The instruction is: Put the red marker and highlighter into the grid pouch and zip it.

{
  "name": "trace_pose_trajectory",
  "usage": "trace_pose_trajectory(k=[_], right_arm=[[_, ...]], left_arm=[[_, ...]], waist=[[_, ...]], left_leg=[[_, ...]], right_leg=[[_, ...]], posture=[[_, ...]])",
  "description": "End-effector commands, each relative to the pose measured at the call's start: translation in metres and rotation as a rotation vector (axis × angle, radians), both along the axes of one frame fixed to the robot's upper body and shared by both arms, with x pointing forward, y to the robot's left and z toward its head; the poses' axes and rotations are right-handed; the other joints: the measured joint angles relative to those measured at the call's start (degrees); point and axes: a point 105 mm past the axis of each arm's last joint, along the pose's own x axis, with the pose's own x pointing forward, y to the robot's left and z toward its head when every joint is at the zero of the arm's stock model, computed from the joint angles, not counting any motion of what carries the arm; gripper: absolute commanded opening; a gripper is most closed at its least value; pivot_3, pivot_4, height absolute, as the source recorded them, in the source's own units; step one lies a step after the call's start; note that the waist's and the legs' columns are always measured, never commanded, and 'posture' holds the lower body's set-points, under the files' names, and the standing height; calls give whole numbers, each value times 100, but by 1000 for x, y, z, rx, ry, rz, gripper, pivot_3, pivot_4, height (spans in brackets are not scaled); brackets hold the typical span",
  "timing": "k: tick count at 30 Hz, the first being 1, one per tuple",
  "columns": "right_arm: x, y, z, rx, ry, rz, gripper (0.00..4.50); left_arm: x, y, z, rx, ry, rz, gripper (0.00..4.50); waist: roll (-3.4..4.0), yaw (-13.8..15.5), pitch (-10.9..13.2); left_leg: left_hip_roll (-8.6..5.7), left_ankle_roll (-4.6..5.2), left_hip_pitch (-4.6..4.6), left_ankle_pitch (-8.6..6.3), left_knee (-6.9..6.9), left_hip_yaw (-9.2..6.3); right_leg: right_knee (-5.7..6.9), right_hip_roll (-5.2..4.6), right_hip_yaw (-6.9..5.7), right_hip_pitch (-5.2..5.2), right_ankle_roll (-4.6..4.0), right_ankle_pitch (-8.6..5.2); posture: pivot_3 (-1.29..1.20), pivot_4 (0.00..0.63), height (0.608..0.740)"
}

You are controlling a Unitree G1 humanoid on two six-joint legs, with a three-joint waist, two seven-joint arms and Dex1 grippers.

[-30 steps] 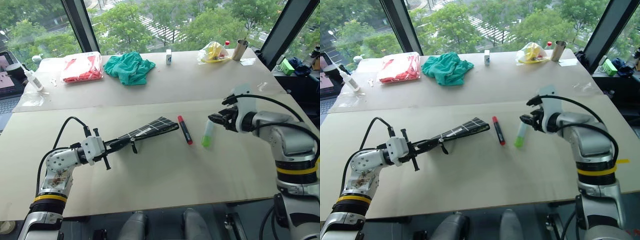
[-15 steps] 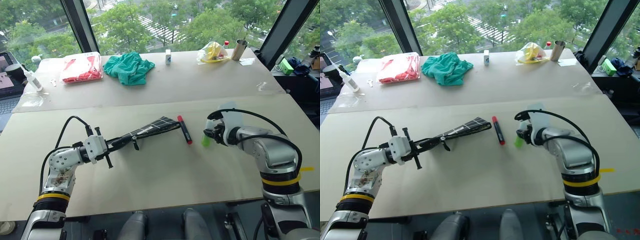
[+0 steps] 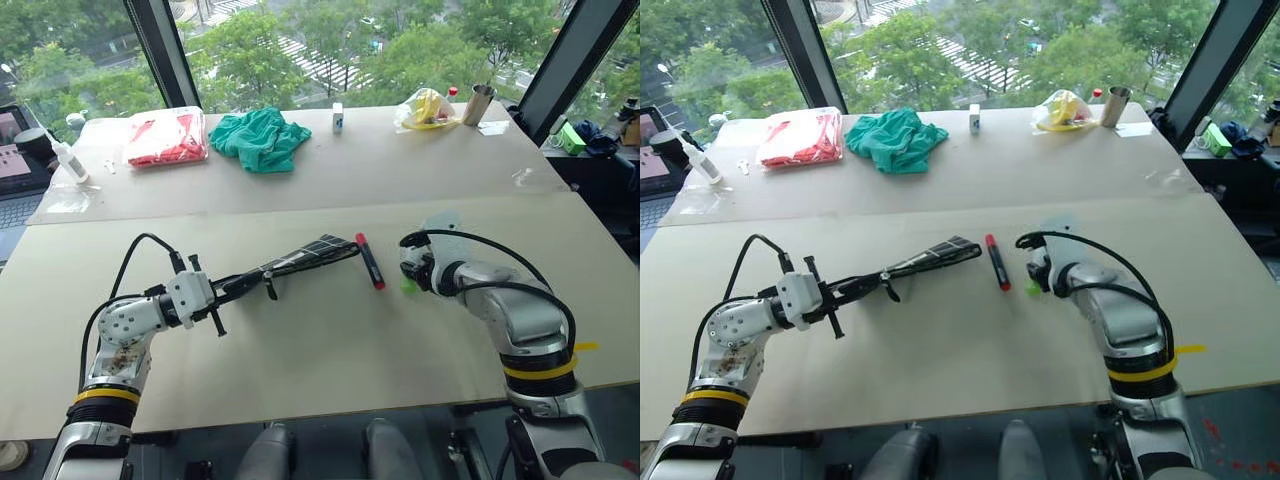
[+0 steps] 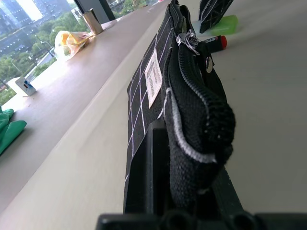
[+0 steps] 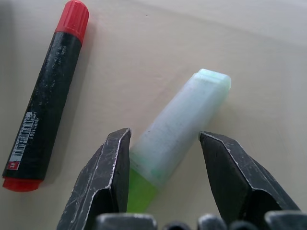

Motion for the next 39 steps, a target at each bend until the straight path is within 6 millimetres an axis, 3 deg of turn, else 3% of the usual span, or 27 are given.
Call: trace_pose_trajectory(k=[1, 4, 8, 13, 17, 20, 27, 30, 34, 39], right_arm=[[-8, -3, -35, -53, 107, -2, 2278], [-8, -1, -36, -88, 86, 25, 1502], [-6, -1, -38, -59, 107, 31, 51], [0, -6, -36, -98, 90, 8, 12], [8, -3, -12, -35, -16, 49, 12], [4, 2, 2, 15, -19, 95, 772], [2, 0, 34, 82, -76, 50, 3212], [0, 0, 34, 112, -24, 40, 4309], [0, -15, 34, 97, -8, -26, 4309], [-5, -22, 15, 84, 48, -92, 4309]], left_arm=[[-1, 2, 12, -4, -58, 7, 0], [-1, 3, 12, 1, -62, 14, 0], [-1, 5, 14, 4, -66, 21, 0], [-1, 6, 15, 6, -68, 24, 0], [-1, 6, 14, 6, -67, 24, 0], [-2, 6, 14, 6, -64, 24, 0], [-1, 2, 10, -3, -55, 16, 0], [-1, 0, 9, -7, -52, 10, 0], [1, -1, 8, -9, -51, 8, 0], [2, -2, 8, -10, -51, 8, 0]], waist=[[-21, 5, -19], [-37, 8, -32], [-37, 27, -33], [-37, 45, -33], [-36, 122, -32], [-30, 155, -28], [-21, 142, -23], [-21, 128, -23], [-21, 128, -23], [-22, 119, -23]], left_leg=[[0, 2, 2, -1, -1, 0], [1, 4, 15, -3, -1, 0], [2, 9, 33, -6, -6, -1], [3, 13, 69, -11, -14, -4], [2, 13, 71, -12, -17, -5], [3, 13, 55, -12, -17, -4], [2, 13, 36, -13, -20, -3], [3, 13, 28, -13, -20, 0], [3, 11, 24, -12, -34, 3], [3, 6, 6, -9, -34, 12]], right_leg=[[0, 1, 0, 2, 0, 0], [-2, 2, 0, 12, 0, 0], [-12, 5, -1, 36, 0, 0], [-38, 5, -8, 82, 0, 0], [-50, 5, -9, 87, 0, 0], [-70, 5, -8, 83, 1, 0], [-71, 5, -5, 59, 2, 1], [-66, 5, -3, 46, 1, 2], [-65, 5, -1, 34, 1, 2], [-54, 4, 7, 4, -1, 4]], posture=[[0, 150, 740], [0, 150, 740], [0, 150, 740], [0, 150, 740], [0, 150, 740], [0, 150, 740], [0, 150, 740], [0, 150, 740], [0, 150, 740], [0, 150, 740]])
